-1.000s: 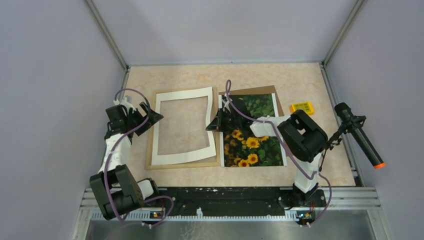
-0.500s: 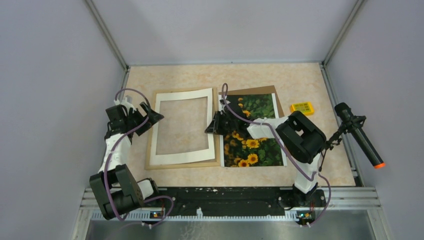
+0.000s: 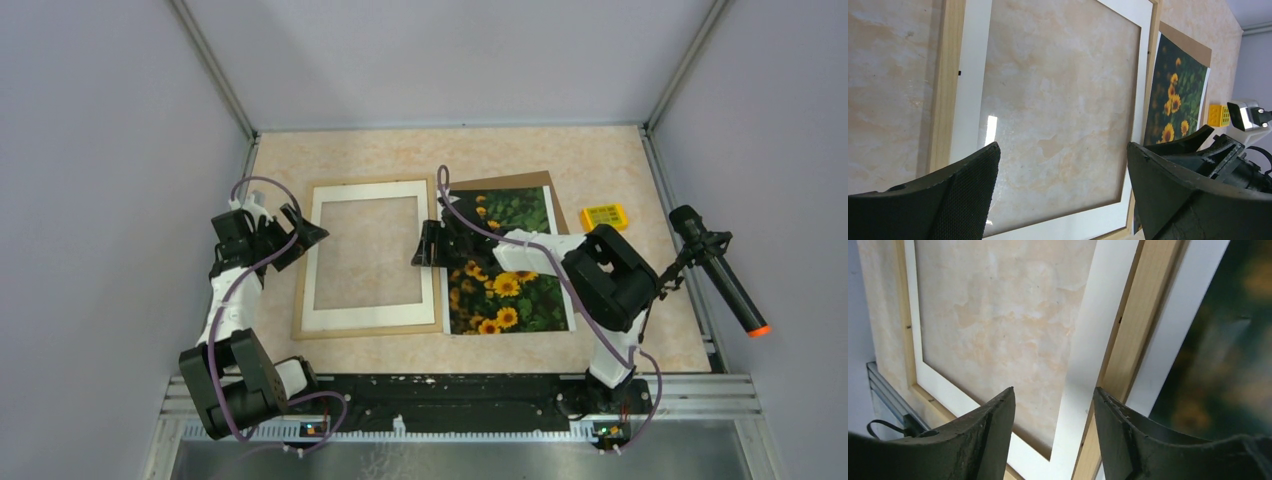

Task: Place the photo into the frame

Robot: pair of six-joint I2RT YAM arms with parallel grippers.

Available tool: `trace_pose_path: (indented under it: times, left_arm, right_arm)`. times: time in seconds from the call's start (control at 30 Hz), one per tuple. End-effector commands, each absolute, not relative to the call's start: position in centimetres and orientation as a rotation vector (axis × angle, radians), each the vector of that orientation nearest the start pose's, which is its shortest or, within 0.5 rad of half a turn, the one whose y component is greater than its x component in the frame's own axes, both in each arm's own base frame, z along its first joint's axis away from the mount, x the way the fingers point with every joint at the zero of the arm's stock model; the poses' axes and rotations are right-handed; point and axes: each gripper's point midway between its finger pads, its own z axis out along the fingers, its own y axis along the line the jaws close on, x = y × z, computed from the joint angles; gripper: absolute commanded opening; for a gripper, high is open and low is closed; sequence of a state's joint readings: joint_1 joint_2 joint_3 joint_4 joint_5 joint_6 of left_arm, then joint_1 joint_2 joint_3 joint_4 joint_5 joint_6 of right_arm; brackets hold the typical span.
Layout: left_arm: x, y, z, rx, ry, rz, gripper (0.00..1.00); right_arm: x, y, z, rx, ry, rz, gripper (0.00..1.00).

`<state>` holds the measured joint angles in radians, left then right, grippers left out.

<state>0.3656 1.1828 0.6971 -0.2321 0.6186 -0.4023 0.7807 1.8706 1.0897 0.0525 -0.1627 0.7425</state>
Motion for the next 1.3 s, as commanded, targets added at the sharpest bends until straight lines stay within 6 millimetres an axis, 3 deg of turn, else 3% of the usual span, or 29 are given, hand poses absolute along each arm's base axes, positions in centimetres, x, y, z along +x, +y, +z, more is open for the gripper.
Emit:
trace_pose_path:
  times: [0.0,0.47,0.7,0.8,0.93,1.03,1.13,1.27]
  left_arm:
    - [32.3,-0.4,14.2,-0.487,2.12,-0.744,0.99]
    - [32.3,-0.6,14.4,-0.476,2.115,-0.759,0.99]
    - [32.2,-1.5,14.7,-0.44,2.103,-0.805,0.99]
    - [32.2,-2.6,14.9,-0.396,2.106,-0.843,0.99]
    - [31.9,-5.1,15.3,-0.302,2.111,-0.907,0.99]
    - [31.5,-7.4,15.1,-0.224,2.137,-0.949,0.99]
    - [30.9,-9.3,15.0,-0.154,2.161,-0.983,0.99]
    - [30.3,-10.8,15.6,-0.088,2.16,-1.008,0.99]
  right_arm:
    - [30.1,36.3,8.4,-0.208,2.43,0.816,0.59]
    - [31.0,35.1,9.5,-0.229,2.386,0.736,0.58]
    - [32.2,32.5,10.2,-0.209,2.398,0.701,0.59]
    - [32.2,30.2,10.2,-0.181,2.413,0.694,0.61]
    - [31.1,26.4,11.0,-0.194,2.392,0.569,0.71]
    - [29.4,23.7,10.7,-0.232,2.409,0.466,0.72]
    - [27.1,23.1,10.5,-0.325,2.394,0.468,0.72]
    - [23.6,24.0,9.9,-0.501,2.372,0.409,0.73]
